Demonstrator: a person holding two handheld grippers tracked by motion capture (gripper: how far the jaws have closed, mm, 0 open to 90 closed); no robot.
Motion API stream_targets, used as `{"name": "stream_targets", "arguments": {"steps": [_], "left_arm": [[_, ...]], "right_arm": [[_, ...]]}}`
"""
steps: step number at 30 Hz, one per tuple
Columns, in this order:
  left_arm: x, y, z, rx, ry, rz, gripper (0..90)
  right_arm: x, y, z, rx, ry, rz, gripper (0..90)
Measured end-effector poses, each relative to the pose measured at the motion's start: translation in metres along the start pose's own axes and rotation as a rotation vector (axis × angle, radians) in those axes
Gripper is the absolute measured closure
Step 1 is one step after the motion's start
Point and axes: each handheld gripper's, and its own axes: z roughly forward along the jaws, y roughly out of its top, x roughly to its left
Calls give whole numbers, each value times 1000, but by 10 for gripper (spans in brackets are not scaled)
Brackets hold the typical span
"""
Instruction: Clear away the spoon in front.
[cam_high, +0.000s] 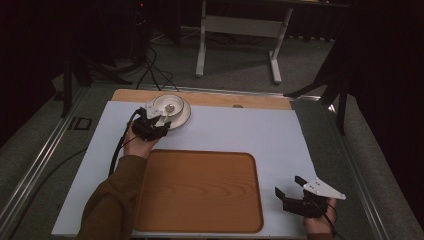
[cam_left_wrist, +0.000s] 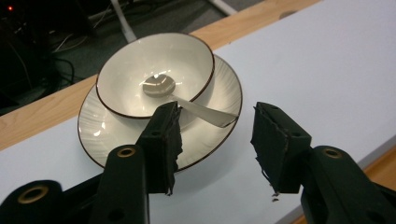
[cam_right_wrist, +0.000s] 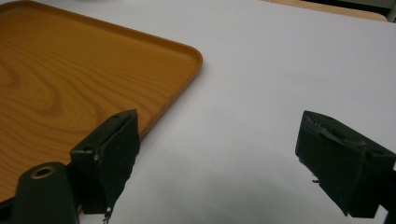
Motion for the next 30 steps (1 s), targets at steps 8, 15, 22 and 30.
{"name": "stream_targets", "arguments": {"steps": [8,15,22,30], "left_arm": [[-2,3,14,49,68,43,594],[-1,6,21,62,62,45,644],[-2,8,22,48,86,32,776],[3,11,13,22,100,16,878]], "right_arm": [[-1,0,0,1,0,0,136],[-1,0,0,4,4,6,136],[-1,0,0,4,5,6,136],[-1,0,0,4,6,5,136]]}}
